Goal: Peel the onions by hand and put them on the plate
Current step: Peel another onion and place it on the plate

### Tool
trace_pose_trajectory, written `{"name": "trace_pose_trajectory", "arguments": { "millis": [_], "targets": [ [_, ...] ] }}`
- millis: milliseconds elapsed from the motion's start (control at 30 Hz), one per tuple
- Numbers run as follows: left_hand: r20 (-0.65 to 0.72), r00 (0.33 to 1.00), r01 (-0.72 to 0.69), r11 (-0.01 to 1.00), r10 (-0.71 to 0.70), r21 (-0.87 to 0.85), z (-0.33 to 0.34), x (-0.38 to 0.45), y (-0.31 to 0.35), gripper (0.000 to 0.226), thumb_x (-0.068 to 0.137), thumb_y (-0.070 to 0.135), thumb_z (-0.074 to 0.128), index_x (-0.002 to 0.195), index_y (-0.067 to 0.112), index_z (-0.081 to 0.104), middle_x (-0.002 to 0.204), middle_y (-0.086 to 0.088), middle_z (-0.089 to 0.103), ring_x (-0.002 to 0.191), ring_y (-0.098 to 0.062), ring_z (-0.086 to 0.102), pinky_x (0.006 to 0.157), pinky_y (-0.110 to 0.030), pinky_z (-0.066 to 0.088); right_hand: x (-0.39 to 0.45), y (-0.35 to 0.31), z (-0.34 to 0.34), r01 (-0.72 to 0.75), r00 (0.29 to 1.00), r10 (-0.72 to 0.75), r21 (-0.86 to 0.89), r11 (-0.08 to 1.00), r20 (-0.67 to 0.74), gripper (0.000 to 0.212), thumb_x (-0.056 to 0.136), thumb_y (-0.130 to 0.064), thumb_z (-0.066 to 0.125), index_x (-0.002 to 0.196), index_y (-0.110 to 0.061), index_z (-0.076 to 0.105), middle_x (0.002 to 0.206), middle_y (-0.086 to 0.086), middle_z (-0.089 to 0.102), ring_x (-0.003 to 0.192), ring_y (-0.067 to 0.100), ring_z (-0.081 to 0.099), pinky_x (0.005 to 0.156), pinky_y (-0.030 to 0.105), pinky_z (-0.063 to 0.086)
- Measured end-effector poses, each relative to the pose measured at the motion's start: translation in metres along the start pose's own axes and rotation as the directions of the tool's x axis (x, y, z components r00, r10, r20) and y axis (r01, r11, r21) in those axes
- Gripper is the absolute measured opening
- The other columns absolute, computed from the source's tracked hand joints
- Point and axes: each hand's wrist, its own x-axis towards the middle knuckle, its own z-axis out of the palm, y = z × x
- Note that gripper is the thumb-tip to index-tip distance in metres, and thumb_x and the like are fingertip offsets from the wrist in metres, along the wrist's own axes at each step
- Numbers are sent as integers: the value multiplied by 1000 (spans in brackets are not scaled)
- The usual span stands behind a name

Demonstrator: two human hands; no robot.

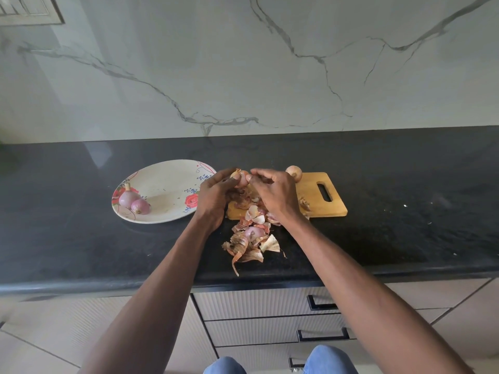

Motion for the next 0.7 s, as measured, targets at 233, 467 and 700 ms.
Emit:
{"name": "trace_pose_trajectory", "arguments": {
  "millis": [233, 467, 700],
  "targets": [
    [-1, 1000, 7, 998, -6, 55, -2, 2, -3, 23, 92, 1, 66, 112, 8, 73, 108, -20, 74, 100, -34, 72, 97, -51, 56, -5, -2, 0, 27, 1000, -27, 21, 999, -6, 19, 85, -21, 78, 96, -6, 78, 82, -9, 71, 73, 0, 67, 66, 20, 57],
    [20, 999, -29, 989, 26, 148, -3, 0, -6, 30, 88, 11, 73, 118, 8, 72, 112, -18, 74, 103, -35, 72, 99, -54, 54, -6, 9, 9, 98, 993, -106, -129, 987, -55, 16, 86, -19, 75, 83, -3, 78, 75, 7, 70, 67, 19, 66, 57, 41, 53],
    [6, 999, -50, 989, 50, 137, -2, 0, -6, 30, 90, 7, 72, 119, 5, 71, 109, -21, 74, 100, -38, 72, 96, -52, 56, -5, 12, 16, 115, 987, -135, -218, 969, -81, 18, 84, -14, 74, 69, -4, 70, 67, 4, 65, 59, 16, 59, 52, 37, 50]
  ]
}}
